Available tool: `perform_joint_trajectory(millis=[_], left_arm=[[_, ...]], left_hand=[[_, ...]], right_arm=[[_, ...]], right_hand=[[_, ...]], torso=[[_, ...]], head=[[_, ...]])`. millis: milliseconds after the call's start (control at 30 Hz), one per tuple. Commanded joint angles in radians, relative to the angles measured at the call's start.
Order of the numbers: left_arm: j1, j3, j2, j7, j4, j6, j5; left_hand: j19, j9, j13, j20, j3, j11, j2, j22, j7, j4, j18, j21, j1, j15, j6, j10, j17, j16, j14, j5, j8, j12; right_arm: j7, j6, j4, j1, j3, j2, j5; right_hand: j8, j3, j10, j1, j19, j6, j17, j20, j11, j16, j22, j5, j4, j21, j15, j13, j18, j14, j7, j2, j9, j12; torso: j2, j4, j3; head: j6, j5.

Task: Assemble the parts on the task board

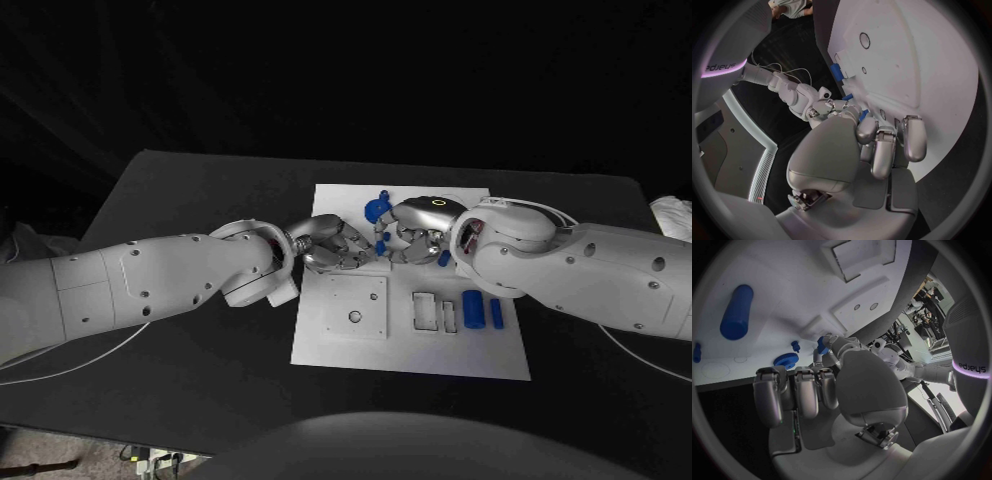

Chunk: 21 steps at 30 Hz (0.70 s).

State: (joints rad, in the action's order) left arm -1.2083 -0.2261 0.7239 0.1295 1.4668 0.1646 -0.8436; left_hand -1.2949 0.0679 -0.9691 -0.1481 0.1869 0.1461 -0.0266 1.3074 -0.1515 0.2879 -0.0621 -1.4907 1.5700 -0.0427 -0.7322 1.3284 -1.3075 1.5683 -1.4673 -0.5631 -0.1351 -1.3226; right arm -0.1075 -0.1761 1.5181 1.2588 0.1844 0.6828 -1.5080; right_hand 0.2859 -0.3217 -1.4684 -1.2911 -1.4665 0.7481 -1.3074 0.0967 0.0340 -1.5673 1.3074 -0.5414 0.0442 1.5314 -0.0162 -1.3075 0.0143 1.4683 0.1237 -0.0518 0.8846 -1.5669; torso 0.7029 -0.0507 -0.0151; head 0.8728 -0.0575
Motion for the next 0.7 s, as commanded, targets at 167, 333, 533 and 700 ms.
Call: perform_joint_trajectory(millis=[167,333,533,700], left_arm=[[0.001,0.001,-0.006,0.005,-0.001,-0.027,0.0],[0.002,0.001,-0.008,0.007,-0.002,-0.024,0.0],[0.003,0.001,-0.003,0.007,-0.001,-0.017,0.0],[0.003,0.001,0.014,0.015,0.007,0.013,0.0]], left_hand=[[0.009,0.0,-0.602,0.003,0.008,-0.074,-0.002,0.028,0.001,-0.001,-0.002,0.004,-0.01,0.009,0.002,0.242,-0.263,0.002,-0.104,0.006,0.005,-0.248],[0.011,0.0,-0.602,0.003,0.01,-0.074,-0.002,0.027,0.001,-0.001,-0.002,0.005,-0.011,0.01,0.002,0.242,-0.263,0.002,-0.104,0.006,0.006,-0.248],[0.013,-0.001,-0.602,0.004,0.013,-0.076,-0.001,0.027,0.004,-0.002,-0.003,0.006,-0.013,0.011,0.008,0.242,-0.263,0.002,-0.104,0.008,0.009,-0.248],[0.01,0.002,-0.602,0.005,0.016,-0.076,0.001,0.031,0.002,-0.002,-0.002,0.005,-0.016,0.012,-0.003,0.242,-0.263,0.002,-0.104,0.008,0.004,-0.248]], right_arm=[[-0.001,-0.01,-0.001,-0.003,0.0,-0.001,-0.004],[-0.002,-0.009,-0.002,-0.003,0.0,-0.002,-0.004],[-0.007,-0.001,-0.003,-0.004,0.0,0.0,-0.004],[-0.021,0.018,-0.004,-0.005,0.0,0.001,-0.016]], right_hand=[[0.003,-0.002,-0.102,0.006,-0.068,0.008,-0.263,0.003,0.008,-0.003,0.247,-0.004,-0.002,0.003,0.005,-0.263,-0.002,0.102,-0.001,0.009,0.0,-0.004],[0.003,-0.002,-0.102,0.006,-0.068,0.008,-0.263,0.003,0.008,-0.003,0.247,-0.004,-0.002,0.002,0.006,-0.263,-0.002,0.102,-0.001,0.01,0.0,-0.004],[0.005,-0.003,-0.102,0.005,-0.068,0.011,-0.263,0.004,0.009,-0.003,0.247,-0.004,-0.003,0.002,0.006,-0.263,-0.002,0.102,-0.002,0.011,0.0,-0.004],[0.006,-0.005,-0.102,0.002,-0.066,0.012,-0.263,0.004,0.009,-0.003,0.246,-0.005,-0.008,0.0,0.007,-0.263,-0.001,0.102,-0.001,0.011,-0.001,-0.004]], torso=[[0.0,0.0001,0.0001],[-0.001,0.0002,0.0001],[0.0,0.0003,-0.0003],[-0.001,-0.0009,-0.001]], head=[[0.0,0.0],[0.0,-0.001],[0.0,-0.002],[0.0,0.001]])
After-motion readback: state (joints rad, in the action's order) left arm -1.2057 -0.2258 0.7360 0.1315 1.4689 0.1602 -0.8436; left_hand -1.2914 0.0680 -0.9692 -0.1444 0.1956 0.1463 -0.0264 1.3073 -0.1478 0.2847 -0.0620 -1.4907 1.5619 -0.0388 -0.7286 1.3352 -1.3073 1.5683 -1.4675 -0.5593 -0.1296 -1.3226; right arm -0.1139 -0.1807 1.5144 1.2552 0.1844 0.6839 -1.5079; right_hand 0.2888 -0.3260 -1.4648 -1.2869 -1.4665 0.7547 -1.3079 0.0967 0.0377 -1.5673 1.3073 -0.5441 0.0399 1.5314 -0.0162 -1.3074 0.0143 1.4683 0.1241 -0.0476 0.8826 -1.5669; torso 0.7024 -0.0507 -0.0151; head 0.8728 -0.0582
